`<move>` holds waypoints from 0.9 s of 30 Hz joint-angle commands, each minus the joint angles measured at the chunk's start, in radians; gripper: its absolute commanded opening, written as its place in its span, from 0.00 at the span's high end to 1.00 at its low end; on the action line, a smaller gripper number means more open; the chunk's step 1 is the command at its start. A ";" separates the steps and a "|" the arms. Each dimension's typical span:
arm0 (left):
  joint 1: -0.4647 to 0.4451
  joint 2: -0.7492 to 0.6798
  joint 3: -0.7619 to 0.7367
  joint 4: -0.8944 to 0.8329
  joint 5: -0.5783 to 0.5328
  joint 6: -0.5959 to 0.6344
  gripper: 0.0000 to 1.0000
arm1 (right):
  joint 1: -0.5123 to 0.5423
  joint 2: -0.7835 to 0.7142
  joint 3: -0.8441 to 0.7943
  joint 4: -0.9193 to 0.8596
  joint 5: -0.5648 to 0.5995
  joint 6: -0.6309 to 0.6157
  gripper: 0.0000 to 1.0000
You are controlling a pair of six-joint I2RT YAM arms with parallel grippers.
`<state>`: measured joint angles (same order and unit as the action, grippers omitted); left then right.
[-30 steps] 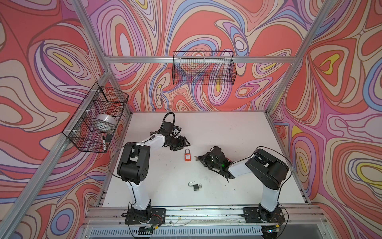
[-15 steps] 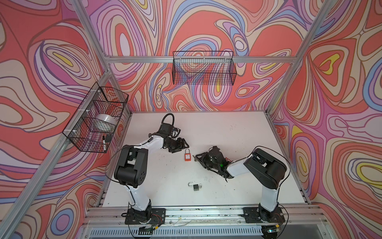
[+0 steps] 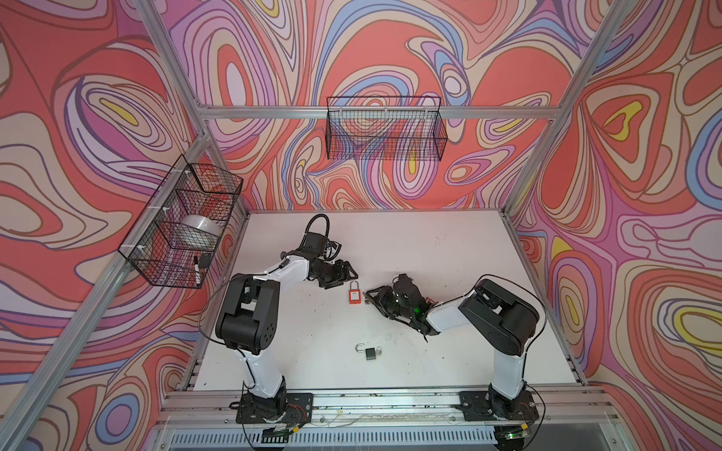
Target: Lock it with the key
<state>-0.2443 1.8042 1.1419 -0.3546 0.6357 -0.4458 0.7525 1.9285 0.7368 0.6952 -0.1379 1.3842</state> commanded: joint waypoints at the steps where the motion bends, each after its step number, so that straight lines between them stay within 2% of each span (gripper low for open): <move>1: 0.001 0.020 -0.003 -0.002 0.020 -0.004 0.30 | 0.007 0.027 0.008 0.013 -0.019 -0.013 0.53; 15: -0.004 0.062 0.006 0.028 0.032 -0.010 0.29 | 0.007 -0.053 -0.029 -0.031 0.042 -0.024 0.34; 27: -0.018 0.110 0.036 0.044 0.062 -0.017 0.28 | 0.007 -0.095 -0.054 -0.052 0.066 -0.048 0.33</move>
<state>-0.2508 1.8908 1.1477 -0.3237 0.6735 -0.4576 0.7540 1.8637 0.6949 0.6731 -0.0937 1.3651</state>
